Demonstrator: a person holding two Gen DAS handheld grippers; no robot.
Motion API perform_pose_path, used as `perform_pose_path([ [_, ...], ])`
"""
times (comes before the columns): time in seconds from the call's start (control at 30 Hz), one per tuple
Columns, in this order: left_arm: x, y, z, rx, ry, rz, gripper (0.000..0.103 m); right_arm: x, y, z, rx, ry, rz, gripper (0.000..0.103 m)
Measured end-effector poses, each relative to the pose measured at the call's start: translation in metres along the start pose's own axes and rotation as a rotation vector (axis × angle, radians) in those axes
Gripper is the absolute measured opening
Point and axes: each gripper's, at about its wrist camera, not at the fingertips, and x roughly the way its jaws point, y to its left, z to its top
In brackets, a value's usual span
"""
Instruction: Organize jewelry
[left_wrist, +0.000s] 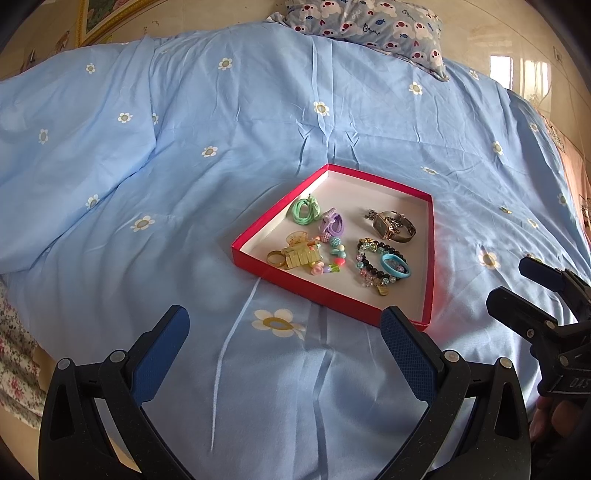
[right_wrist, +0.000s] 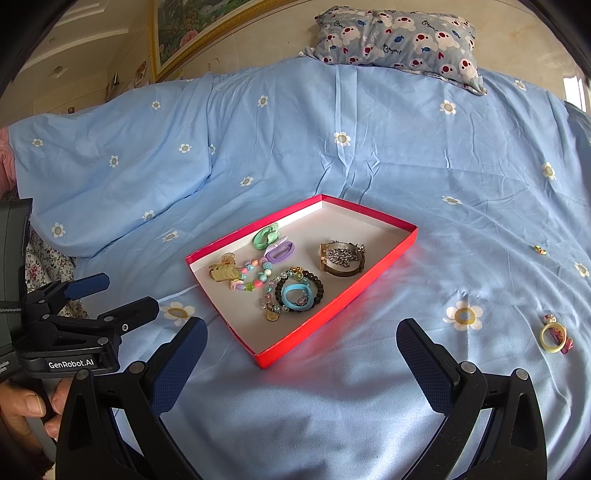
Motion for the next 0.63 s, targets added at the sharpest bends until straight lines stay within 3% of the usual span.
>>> perform_pose_path([
  [0.63,0.015,-0.006,0.002,0.007,0.031,-0.011,0.103,0.012,-0.006,-0.001,0.020,0.032,0.011,0.103],
])
